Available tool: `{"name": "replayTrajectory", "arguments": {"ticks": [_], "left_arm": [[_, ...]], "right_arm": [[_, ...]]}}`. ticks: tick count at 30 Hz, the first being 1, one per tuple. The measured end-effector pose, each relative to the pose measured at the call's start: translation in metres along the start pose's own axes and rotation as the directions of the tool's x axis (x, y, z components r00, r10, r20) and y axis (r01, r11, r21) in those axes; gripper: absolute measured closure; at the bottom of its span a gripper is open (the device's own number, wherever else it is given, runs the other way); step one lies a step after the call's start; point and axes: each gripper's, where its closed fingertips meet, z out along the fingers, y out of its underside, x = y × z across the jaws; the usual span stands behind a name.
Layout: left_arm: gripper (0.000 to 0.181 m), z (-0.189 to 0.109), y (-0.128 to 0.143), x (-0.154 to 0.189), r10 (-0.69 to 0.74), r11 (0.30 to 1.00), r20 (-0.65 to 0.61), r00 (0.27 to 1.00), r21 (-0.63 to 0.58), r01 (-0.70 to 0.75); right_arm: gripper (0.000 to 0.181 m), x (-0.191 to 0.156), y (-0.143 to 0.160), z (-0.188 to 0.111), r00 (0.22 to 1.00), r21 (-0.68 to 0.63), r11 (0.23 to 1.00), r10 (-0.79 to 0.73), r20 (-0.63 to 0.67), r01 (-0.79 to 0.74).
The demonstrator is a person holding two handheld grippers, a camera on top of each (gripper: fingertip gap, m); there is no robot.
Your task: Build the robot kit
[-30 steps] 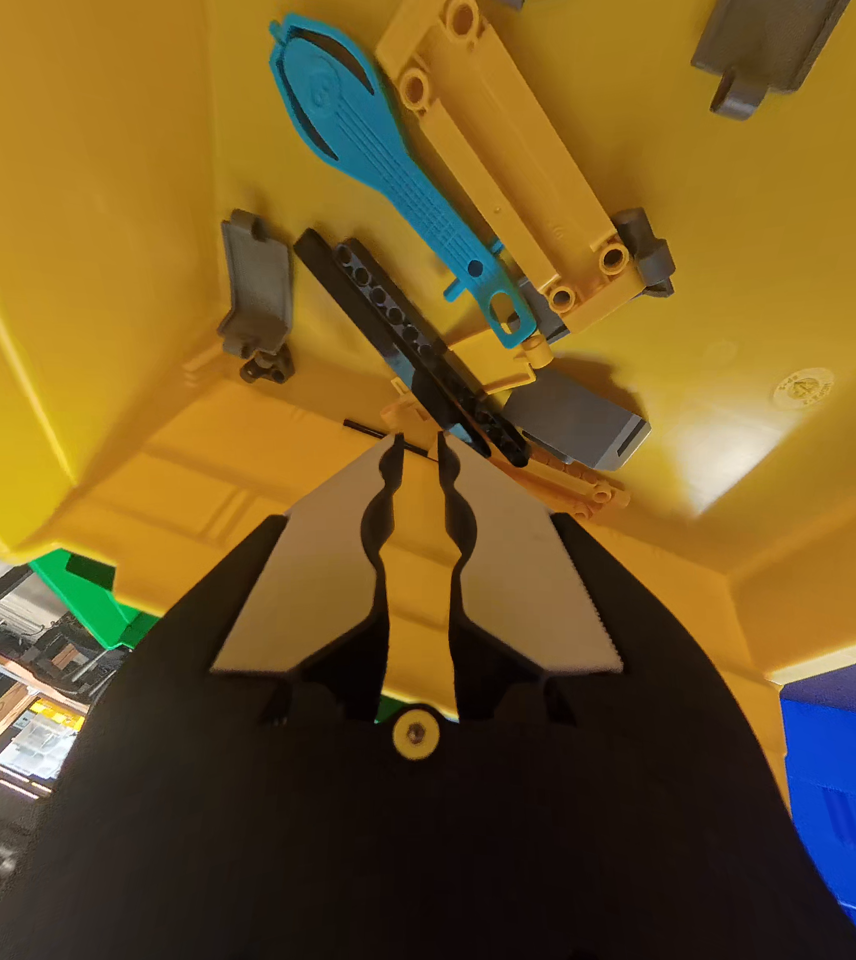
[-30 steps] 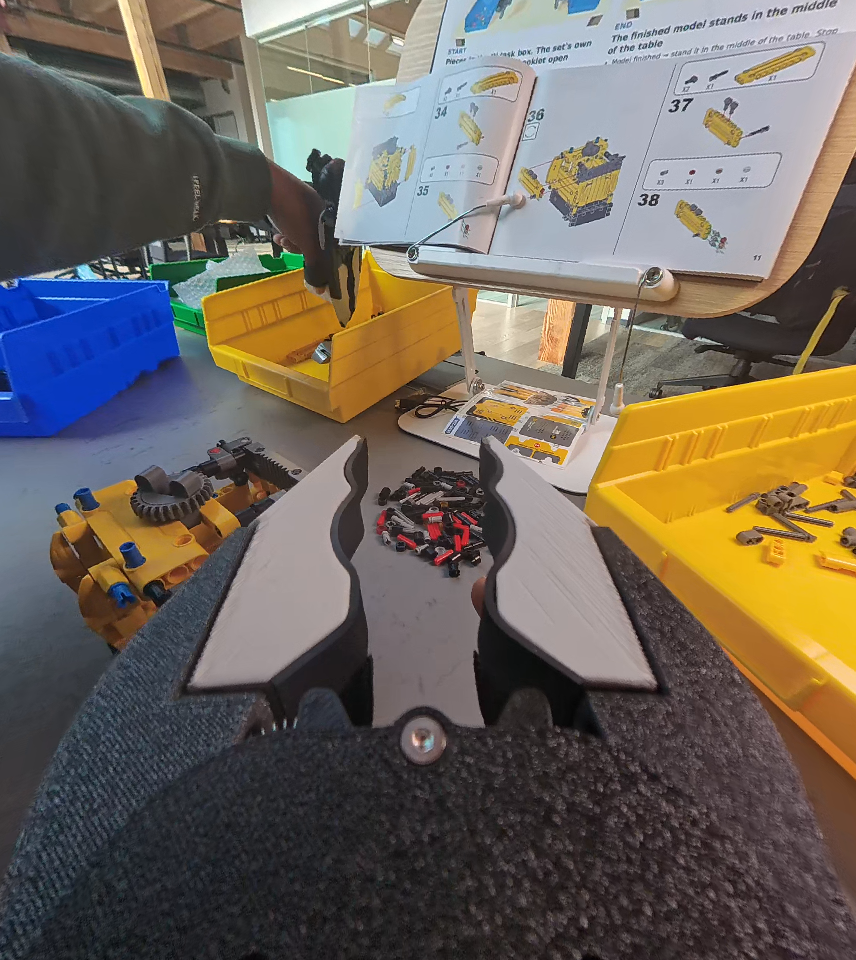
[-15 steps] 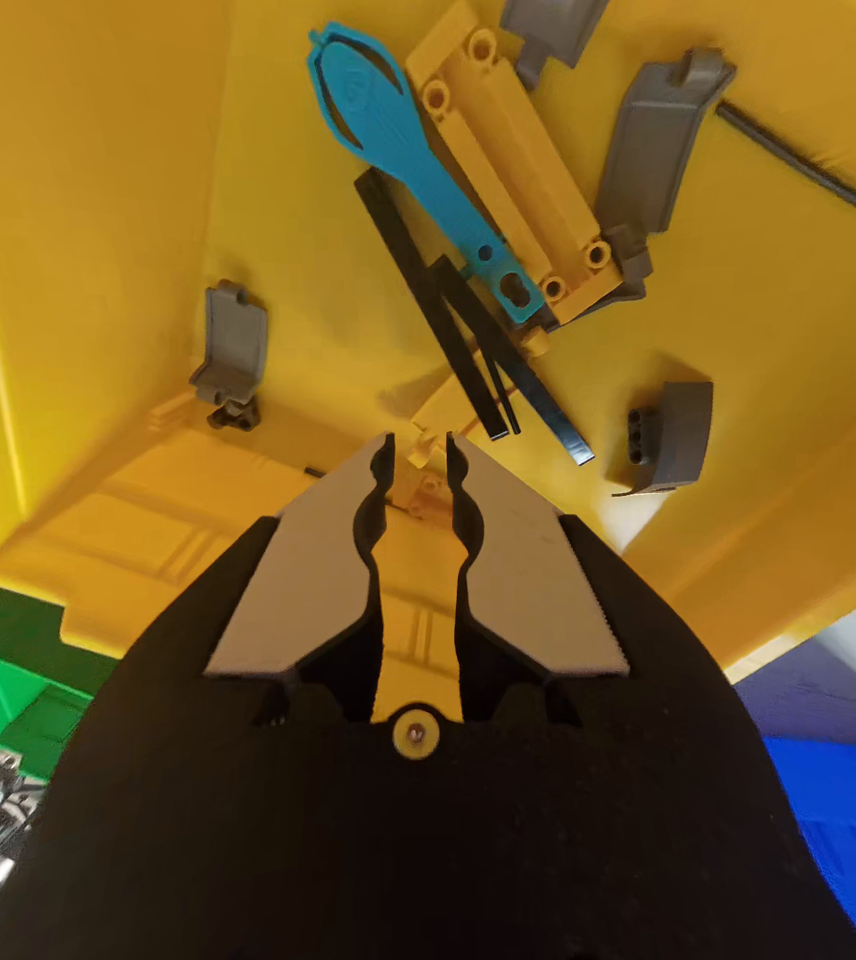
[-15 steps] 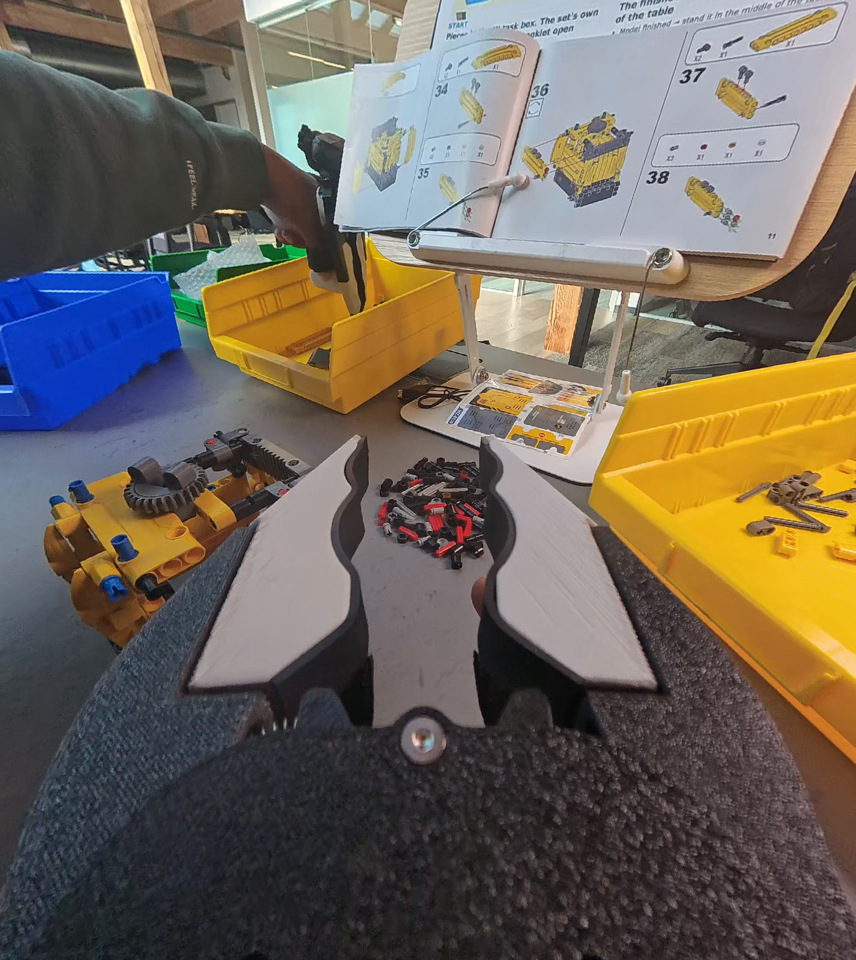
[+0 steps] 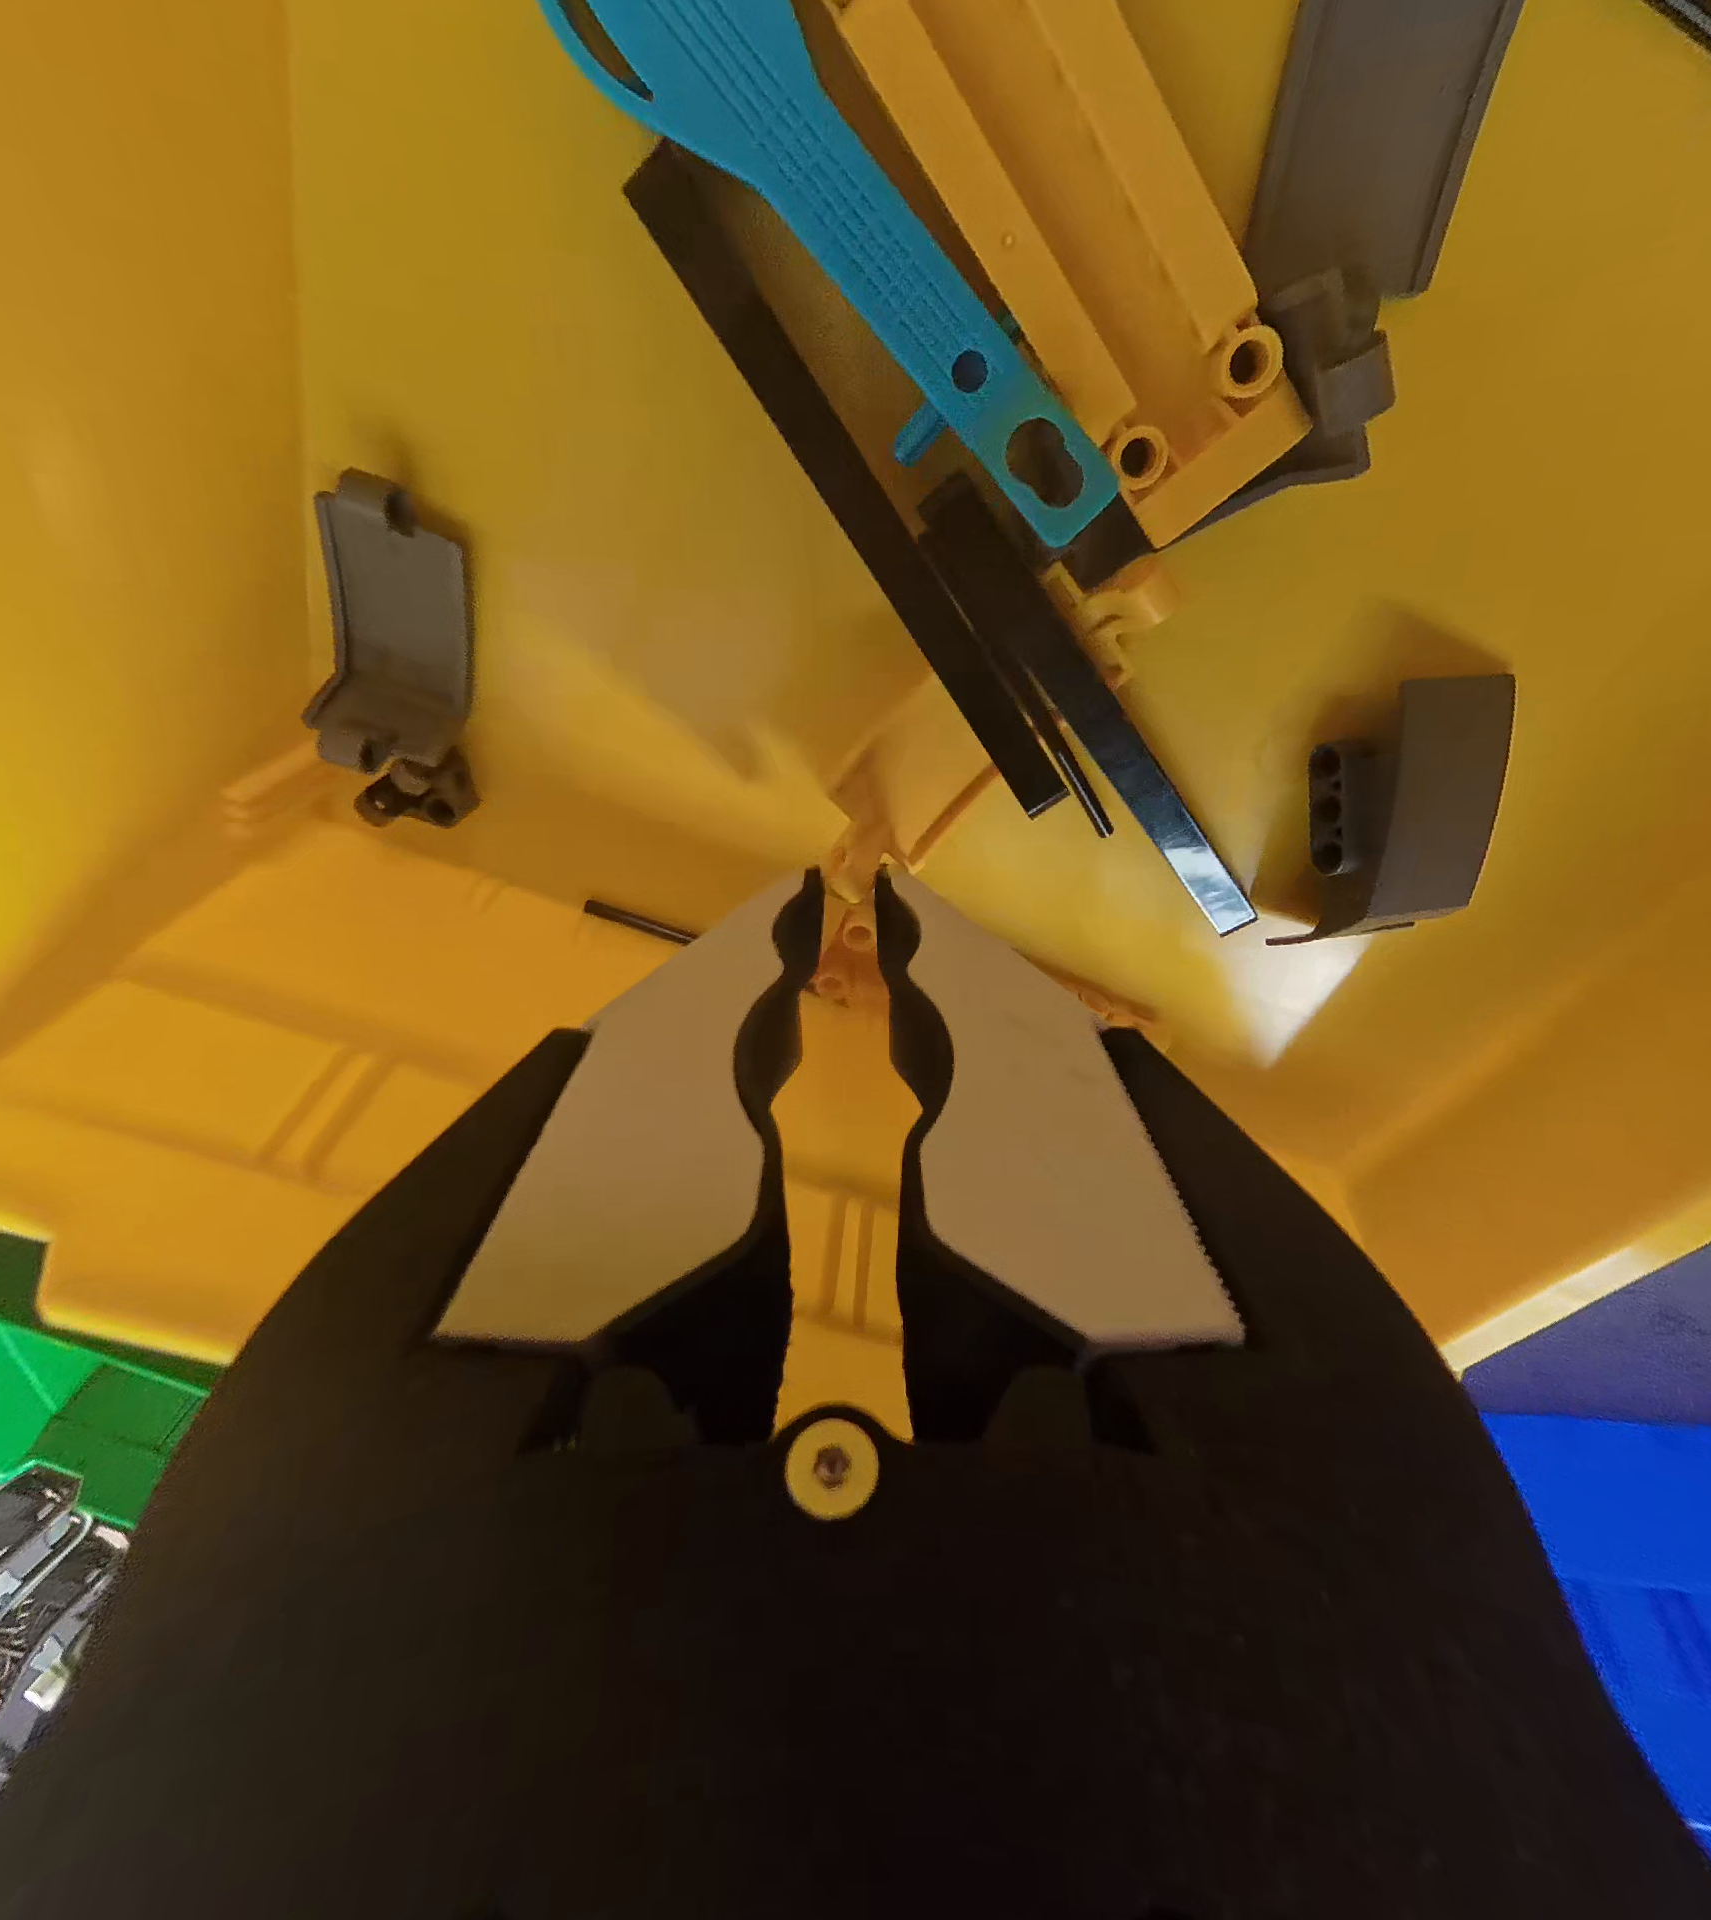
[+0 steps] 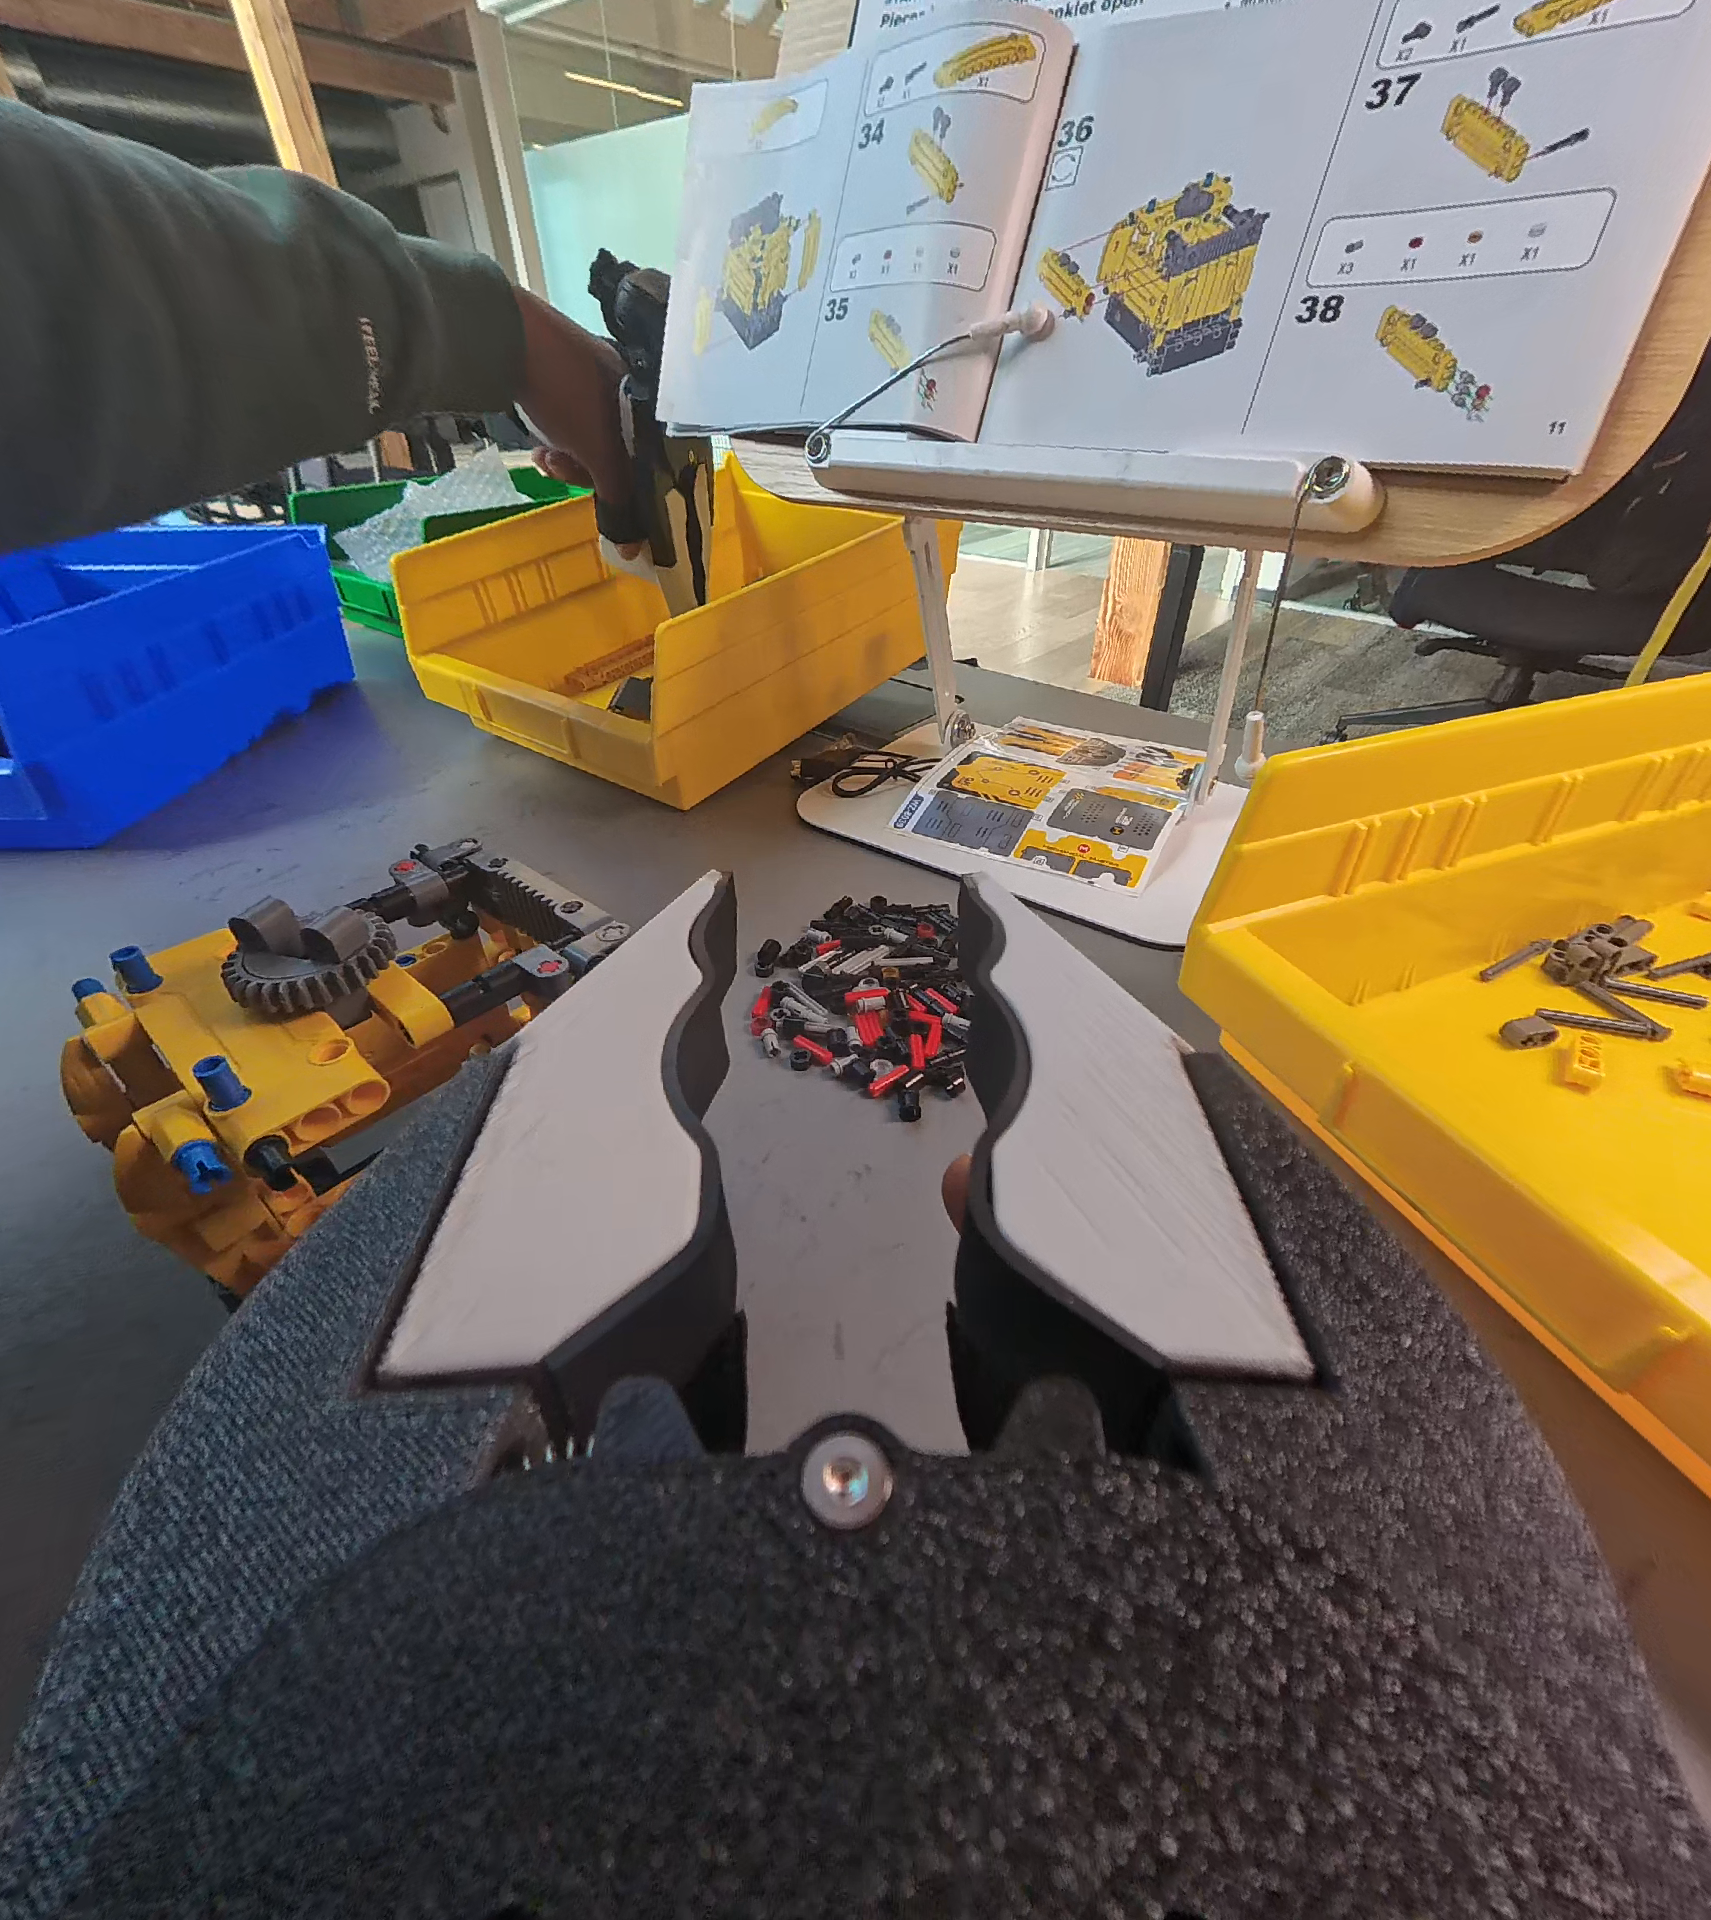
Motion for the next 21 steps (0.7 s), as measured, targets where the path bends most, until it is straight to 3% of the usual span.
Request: {"name": "replayTrajectory", "arguments": {"ticks": [5, 10, 15, 21], "left_arm": [[0.172, -0.039, 0.011, -0.012, 0.019, 0.999, 0.140, 0.990, 0.023, -0.023], [0.172, -0.097, 0.038, -0.019, 0.065, 0.998, 0.408, 0.910, -0.020, -0.063], [0.172, -0.143, 0.056, 0.007, 0.064, 0.995, 0.552, 0.832, 0.030, -0.096], [0.172, -0.176, 0.088, 0.035, -0.008, 0.994, 0.631, 0.776, 0.087, -0.060]], "right_arm": [[0.139, -0.003, -0.004, -0.001, 1.000, 0.010, 1.000, -0.010, 0.007, 0.010], [0.139, -0.006, -0.011, -0.004, 1.000, 0.031, 0.999, -0.020, 0.006, 0.020], [0.139, -0.012, -0.014, -0.004, 0.999, 0.039, 0.999, -0.026, 0.019, 0.025], [0.139, -0.020, -0.017, -0.005, 0.999, 0.042, 0.998, -0.050, 0.020, 0.049]]}}
